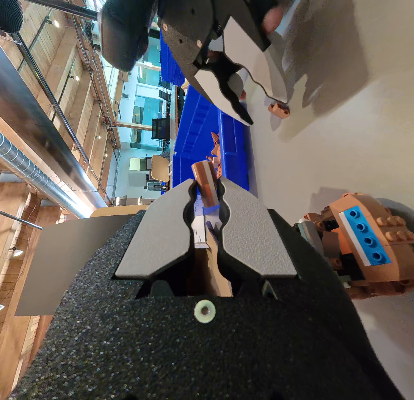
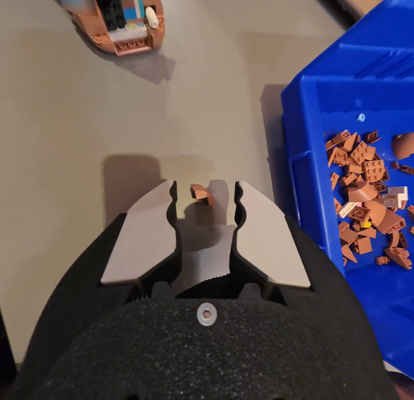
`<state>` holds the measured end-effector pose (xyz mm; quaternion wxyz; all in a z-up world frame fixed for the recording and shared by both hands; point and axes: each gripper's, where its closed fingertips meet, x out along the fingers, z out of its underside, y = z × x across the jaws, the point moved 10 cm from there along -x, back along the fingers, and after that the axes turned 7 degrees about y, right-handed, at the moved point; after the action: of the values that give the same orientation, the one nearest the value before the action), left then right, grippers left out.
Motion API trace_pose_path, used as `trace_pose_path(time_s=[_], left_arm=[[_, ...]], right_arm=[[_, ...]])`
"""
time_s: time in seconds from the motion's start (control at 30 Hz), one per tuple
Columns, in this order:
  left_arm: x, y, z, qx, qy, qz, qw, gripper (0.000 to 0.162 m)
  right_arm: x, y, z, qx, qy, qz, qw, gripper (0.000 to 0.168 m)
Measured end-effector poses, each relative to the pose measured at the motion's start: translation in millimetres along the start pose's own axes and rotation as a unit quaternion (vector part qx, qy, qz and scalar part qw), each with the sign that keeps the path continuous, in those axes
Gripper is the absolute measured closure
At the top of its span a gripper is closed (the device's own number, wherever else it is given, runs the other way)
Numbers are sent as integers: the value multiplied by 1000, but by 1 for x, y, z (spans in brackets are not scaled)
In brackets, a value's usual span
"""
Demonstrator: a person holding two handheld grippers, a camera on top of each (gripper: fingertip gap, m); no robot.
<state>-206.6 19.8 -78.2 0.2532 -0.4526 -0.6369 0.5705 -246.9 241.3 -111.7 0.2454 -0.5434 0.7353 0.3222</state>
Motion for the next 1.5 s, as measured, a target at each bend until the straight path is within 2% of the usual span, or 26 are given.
trace_pose_path(time_s=[0.13,0.17,0.23,0.27,0.33,0.43,0.5,0.6,0.67,0.77,0.87,0.97,1.03,1.1,1.2,1.33,1.4,1.5], left_arm=[[0,-1,1,-3,-2,-3,1000,145],[0,0,1,-4,-2,-2,1000,145],[1,0,2,-4,-2,0,1000,145],[1,0,2,-4,-2,0,1000,145],[1,0,2,-8,0,-2,1000,145],[1,-3,3,-24,3,-13,1000,145],[0,-7,5,-51,13,-24,998,145],[-2,-15,10,-121,34,-43,991,145],[-4,-20,15,-171,52,-55,982,145],[-10,-27,24,-251,98,-66,961,145],[-16,-34,34,-333,149,-72,928,145],[-22,-41,41,-410,202,-80,886,145],[-27,-46,46,-470,250,-83,843,145],[-31,-50,53,-531,302,-88,787,145],[-37,-53,64,-603,371,-91,700,145],[-39,-53,73,-661,429,-86,610,145],[-36,-51,74,-678,444,-77,580,145],[-32,-50,70,-688,456,-59,561,145]], right_arm=[[8,0,7,12,-34,-19,999,125],[10,0,9,16,-42,-22,999,131],[11,0,10,24,-48,-27,998,152],[11,1,10,22,-52,-22,998,152],[9,3,8,15,-53,-10,998,152],[-4,7,-7,-2,6,18,1000,153],[-21,23,-24,7,65,93,994,153],[-42,59,-42,65,121,219,966,151],[-41,73,-48,82,117,243,959,133],[-32,67,-64,28,129,247,960,127],[-27,44,-86,-73,179,225,955,128],[-27,22,-110,-178,226,217,933,128],[-27,5,-125,-250,258,204,911,131],[-23,-7,-137,-295,272,210,891,132],[-17,-11,-146,-297,307,273,862,134],[-12,-18,-136,-260,408,300,822,140],[-11,-24,-133,-286,414,317,804,141],[-9,-26,-133,-295,411,332,796,140]])
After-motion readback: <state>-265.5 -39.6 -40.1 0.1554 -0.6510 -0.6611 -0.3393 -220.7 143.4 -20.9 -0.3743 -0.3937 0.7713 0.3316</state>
